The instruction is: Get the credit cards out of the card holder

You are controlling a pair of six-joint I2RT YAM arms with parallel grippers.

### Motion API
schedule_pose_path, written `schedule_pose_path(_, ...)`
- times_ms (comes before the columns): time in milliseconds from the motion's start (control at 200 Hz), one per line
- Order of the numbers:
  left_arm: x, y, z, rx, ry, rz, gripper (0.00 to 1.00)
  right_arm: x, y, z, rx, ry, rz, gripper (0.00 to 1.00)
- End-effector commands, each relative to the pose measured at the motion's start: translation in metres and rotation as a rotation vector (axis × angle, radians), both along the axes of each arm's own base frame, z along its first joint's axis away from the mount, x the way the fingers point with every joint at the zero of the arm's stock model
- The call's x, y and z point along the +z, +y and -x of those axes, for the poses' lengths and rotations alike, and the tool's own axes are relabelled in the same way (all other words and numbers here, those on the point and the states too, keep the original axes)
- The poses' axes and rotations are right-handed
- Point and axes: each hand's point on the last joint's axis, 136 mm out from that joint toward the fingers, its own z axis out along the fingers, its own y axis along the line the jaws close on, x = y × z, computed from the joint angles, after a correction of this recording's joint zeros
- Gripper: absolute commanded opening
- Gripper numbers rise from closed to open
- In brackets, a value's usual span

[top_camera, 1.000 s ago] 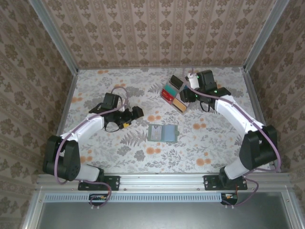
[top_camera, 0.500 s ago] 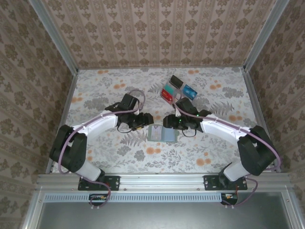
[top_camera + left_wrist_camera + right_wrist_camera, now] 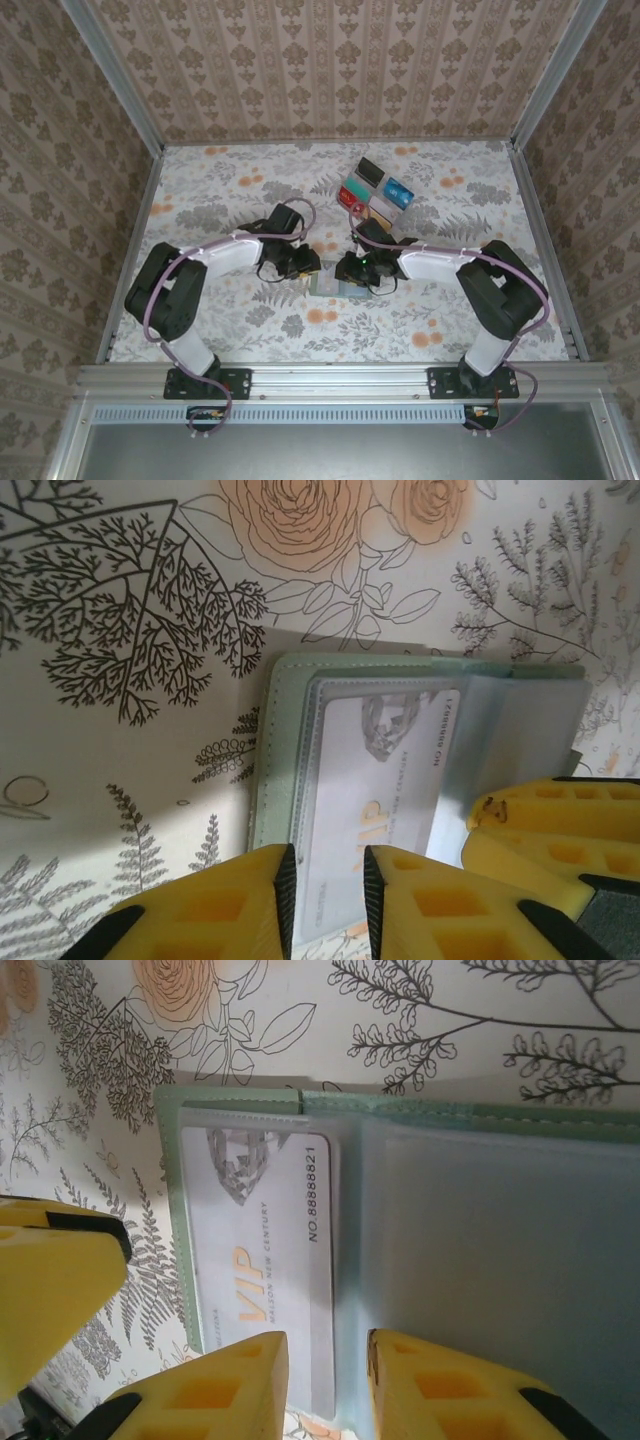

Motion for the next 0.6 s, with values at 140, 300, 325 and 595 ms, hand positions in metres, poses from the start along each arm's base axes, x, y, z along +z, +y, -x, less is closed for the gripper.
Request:
schedule_pose_path(140,-0.012,-0.002,-0.004,0.015,0.005,-0.02,0.19,0.003,0.017,-0.006,0.017,0.009,-0.054,0.22)
schedule_pose_path(300,-0.021,0.003,0.0,0.022,0.021,-0.043,0.18,-0.005,0.012,-0.004,0.015,0.021,-0.021,0.22)
schedule_pose_path(325,-0.021,0.004,0.0,0.023,0.021,-0.045,0.18,-0.007,0.011,-0.004,0.014,0.023,-0.012,0.22)
schedule_pose_path(595,-0.032,0.009,0.008,0.023,0.049,-0.066,0.16,-0.016,0.011,-0.001,0.032,0.04,-0.004,0.23)
